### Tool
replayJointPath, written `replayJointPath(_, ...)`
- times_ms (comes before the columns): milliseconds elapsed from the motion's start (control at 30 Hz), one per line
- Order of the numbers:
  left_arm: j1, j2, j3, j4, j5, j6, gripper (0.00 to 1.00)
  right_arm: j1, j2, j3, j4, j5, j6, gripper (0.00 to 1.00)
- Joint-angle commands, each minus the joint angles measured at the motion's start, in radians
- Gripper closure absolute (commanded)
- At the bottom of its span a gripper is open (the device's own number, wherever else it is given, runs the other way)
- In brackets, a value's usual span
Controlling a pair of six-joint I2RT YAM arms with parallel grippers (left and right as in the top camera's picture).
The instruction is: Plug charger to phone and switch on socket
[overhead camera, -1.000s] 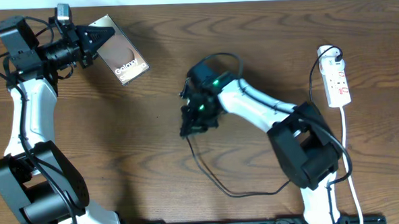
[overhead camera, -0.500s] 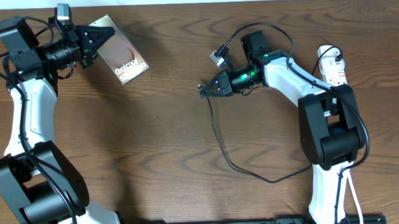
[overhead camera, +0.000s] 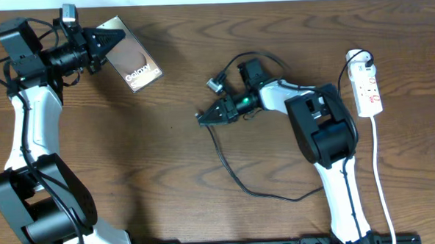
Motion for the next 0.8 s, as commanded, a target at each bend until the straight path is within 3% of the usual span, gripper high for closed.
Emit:
replayJointPath(0,0.004,-0.011,0.011,0.009,0.031,0.026,0.93,0.037,-0.008,0.01,0.028,-0.068,0.079,0.99)
replayJointPath(200,0.004,-0.011,0.011,0.009,-0.022,0.074,0.93,0.069,-0.009,0.01,0.187,-0.068,0.247,0.99)
replayJointPath(433,0.004,-0.011,0.011,0.062,-0.052,0.073,0.92,0.095,-0.009,0.01,0.53,-0.068,0.455,0.99)
replayJointPath(567,0.004,-0.011,0.011,0.062,-0.089,0.065,0.93,0.113,-0.009,0.01,0.811,-0.068,0.613,0.99)
replayJointPath(633,0.004,-0.011,0.011,0.067,-0.107,0.063,0.92,0.123,-0.009,0.01,1.038,-0.068,0.733,0.99)
replayJointPath(667,0.004,-0.011,0.011,0.079,-0.107,0.062,0.93,0.131,-0.009,0.01,1.331,-0.067,0.895,0.99)
replayJointPath(767,0.004,-0.011,0.011,0.084,-0.107,0.043,0.93,0.129,-0.009,0.01,1.641,-0.042,1.113,0.99)
